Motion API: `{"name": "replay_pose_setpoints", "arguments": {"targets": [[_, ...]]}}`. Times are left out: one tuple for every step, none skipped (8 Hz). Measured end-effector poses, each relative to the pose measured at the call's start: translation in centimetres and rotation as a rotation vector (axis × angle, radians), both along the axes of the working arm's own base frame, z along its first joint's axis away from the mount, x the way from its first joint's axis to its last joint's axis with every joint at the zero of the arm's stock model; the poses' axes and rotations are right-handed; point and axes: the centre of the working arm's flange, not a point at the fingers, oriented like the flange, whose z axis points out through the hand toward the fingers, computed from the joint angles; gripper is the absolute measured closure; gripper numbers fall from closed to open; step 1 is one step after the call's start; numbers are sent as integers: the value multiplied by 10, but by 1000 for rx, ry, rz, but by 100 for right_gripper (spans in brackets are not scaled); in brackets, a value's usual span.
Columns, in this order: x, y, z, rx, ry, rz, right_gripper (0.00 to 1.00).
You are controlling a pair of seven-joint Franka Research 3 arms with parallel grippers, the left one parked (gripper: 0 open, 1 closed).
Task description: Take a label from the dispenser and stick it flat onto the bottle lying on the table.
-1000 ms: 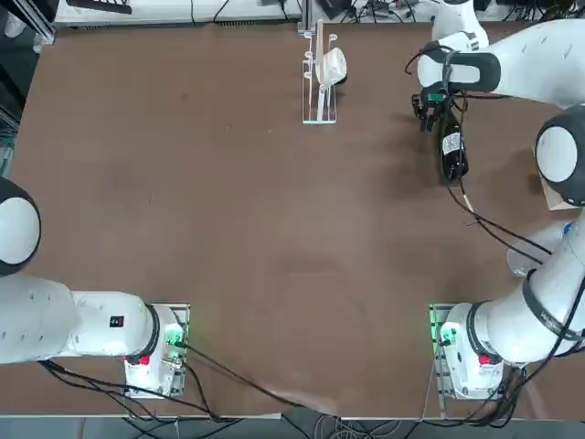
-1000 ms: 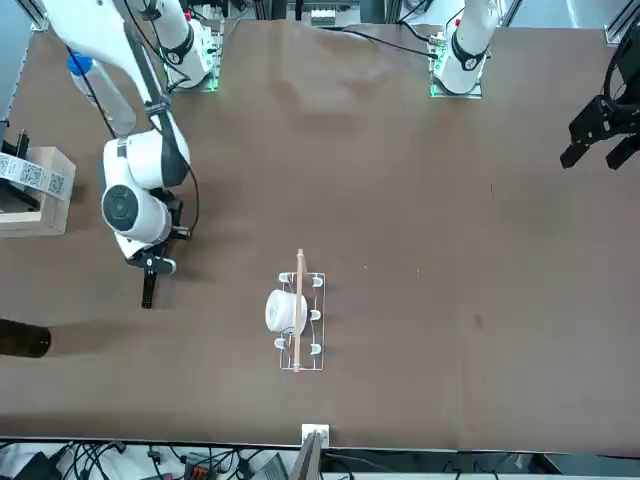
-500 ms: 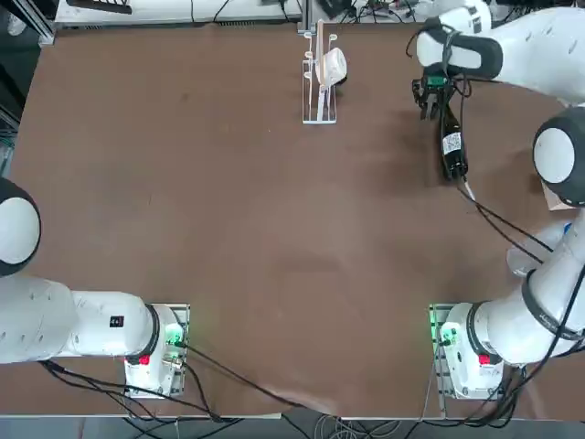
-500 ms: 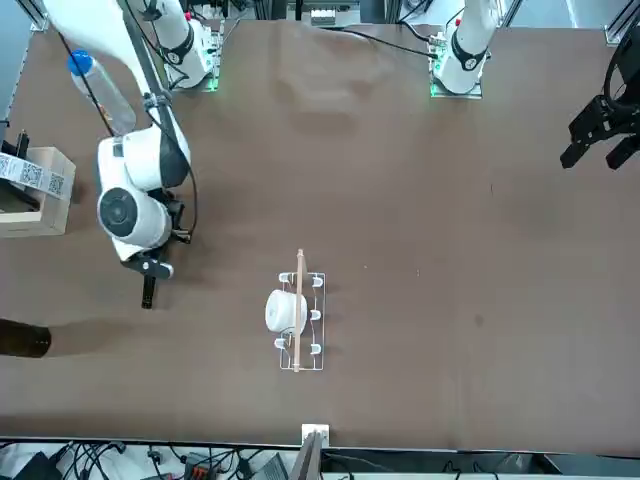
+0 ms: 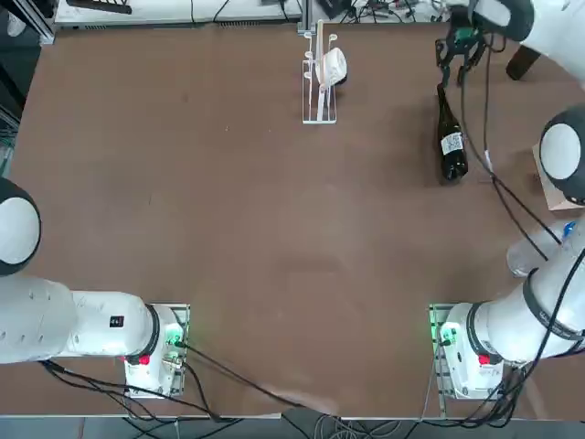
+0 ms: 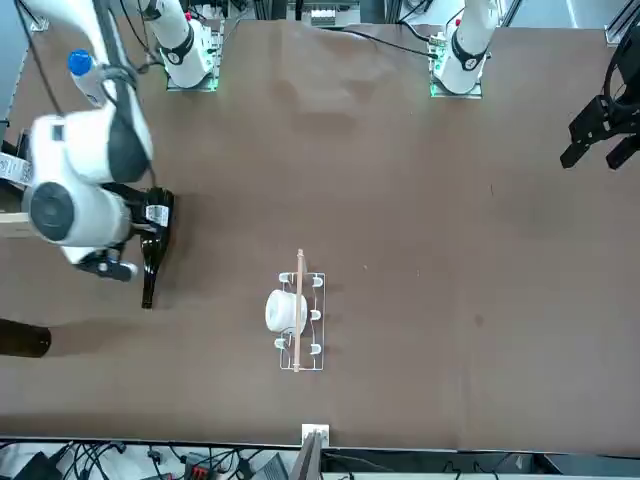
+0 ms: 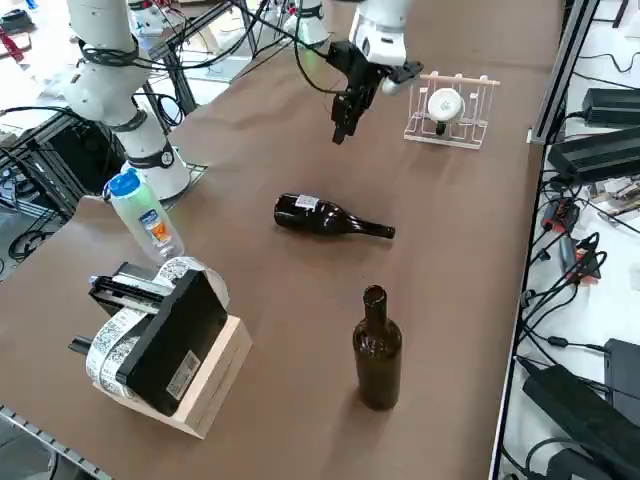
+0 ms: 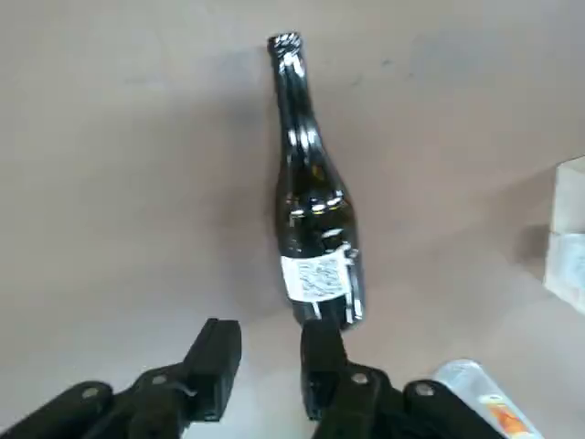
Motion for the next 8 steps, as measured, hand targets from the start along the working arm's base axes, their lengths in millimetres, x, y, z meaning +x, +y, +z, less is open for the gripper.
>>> {"name": "replay_pose_setpoints", "arguments": {"targets": [[0,-18,27,19,-11,31,41],[-3,-38,52,40,-24,61,37],[-8,-55,73,69,-47,75,21],[-14,-65,92,99,-75,76,4],[-19,-69,108,118,-102,74,0],[-24,-71,122,123,-125,73,0],[-28,-73,131,128,-143,69,0],[-31,-77,137,150,-158,56,0]]}}
